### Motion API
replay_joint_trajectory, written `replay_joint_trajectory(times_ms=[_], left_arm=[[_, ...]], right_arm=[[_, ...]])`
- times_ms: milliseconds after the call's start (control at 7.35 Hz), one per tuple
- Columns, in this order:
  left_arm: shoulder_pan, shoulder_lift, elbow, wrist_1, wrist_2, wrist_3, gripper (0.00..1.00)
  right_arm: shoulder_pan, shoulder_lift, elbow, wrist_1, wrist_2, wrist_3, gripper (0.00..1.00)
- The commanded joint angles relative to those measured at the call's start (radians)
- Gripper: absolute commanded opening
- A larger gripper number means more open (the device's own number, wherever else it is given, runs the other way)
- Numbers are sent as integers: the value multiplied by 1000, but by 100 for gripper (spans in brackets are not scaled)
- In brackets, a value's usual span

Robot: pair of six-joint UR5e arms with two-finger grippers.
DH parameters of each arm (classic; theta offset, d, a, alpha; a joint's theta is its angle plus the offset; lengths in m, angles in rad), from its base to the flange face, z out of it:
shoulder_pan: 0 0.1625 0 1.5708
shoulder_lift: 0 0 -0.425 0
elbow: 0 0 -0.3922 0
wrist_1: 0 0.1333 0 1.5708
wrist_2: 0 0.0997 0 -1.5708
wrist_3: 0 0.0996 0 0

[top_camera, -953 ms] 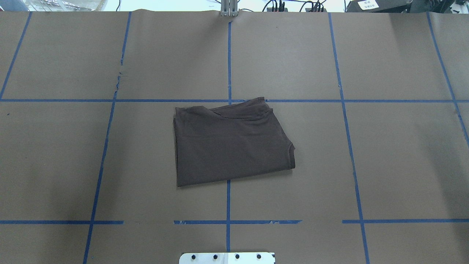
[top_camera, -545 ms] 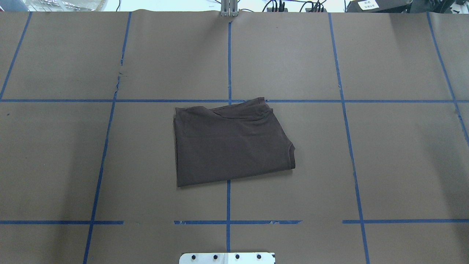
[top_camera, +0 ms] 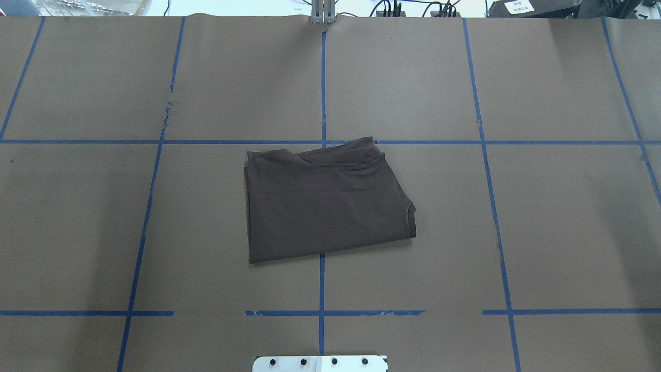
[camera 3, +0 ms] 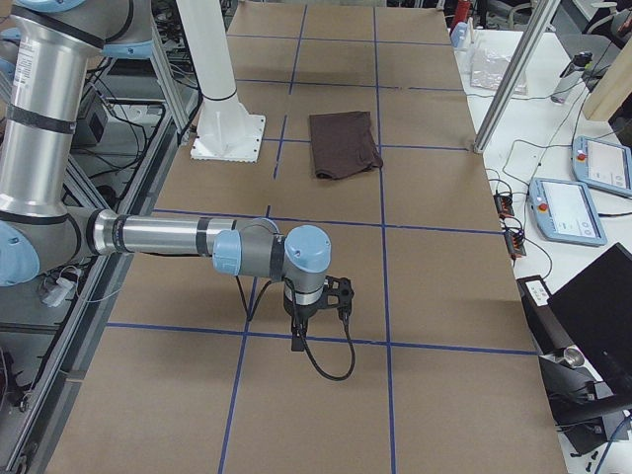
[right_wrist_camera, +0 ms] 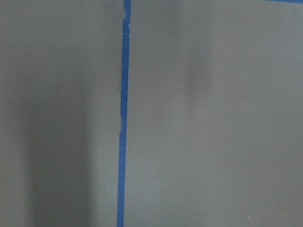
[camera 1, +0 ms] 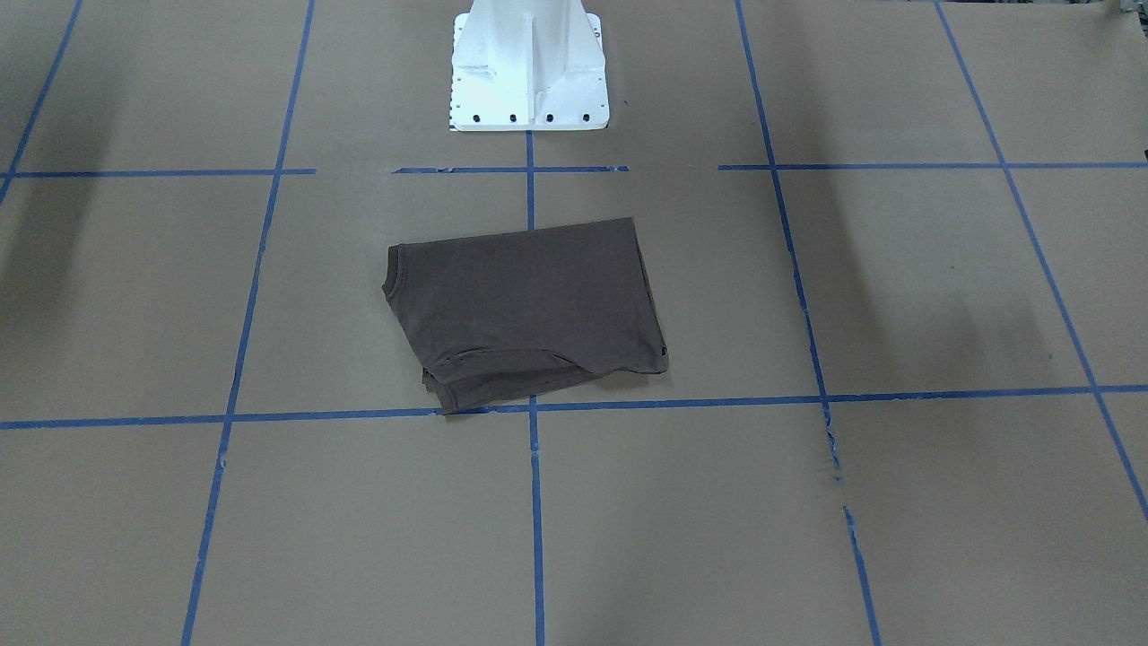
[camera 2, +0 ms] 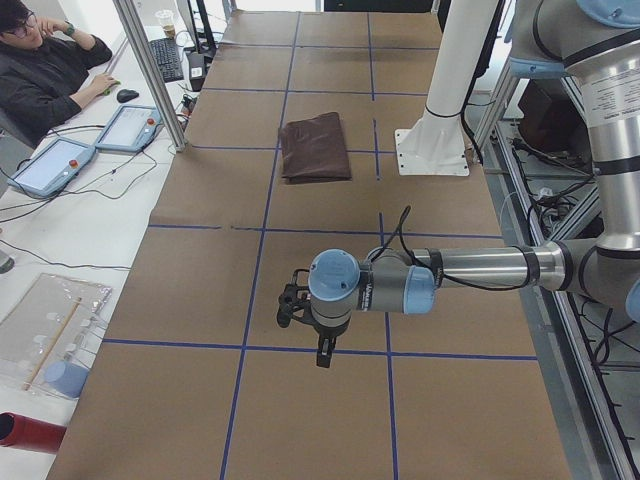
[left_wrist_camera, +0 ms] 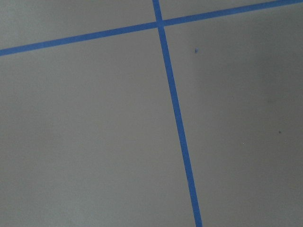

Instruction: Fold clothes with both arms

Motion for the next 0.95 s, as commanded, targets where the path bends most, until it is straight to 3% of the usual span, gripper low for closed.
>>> replay_joint_trajectory(times_ms=[0, 817], left_arm=[[4, -18, -32, 32, 7, -3, 100], [2, -25, -28, 23, 13, -3, 100]], right_arm=[[0, 0, 0, 0, -2, 0, 100], [0, 3, 0, 0, -2, 0, 100]])
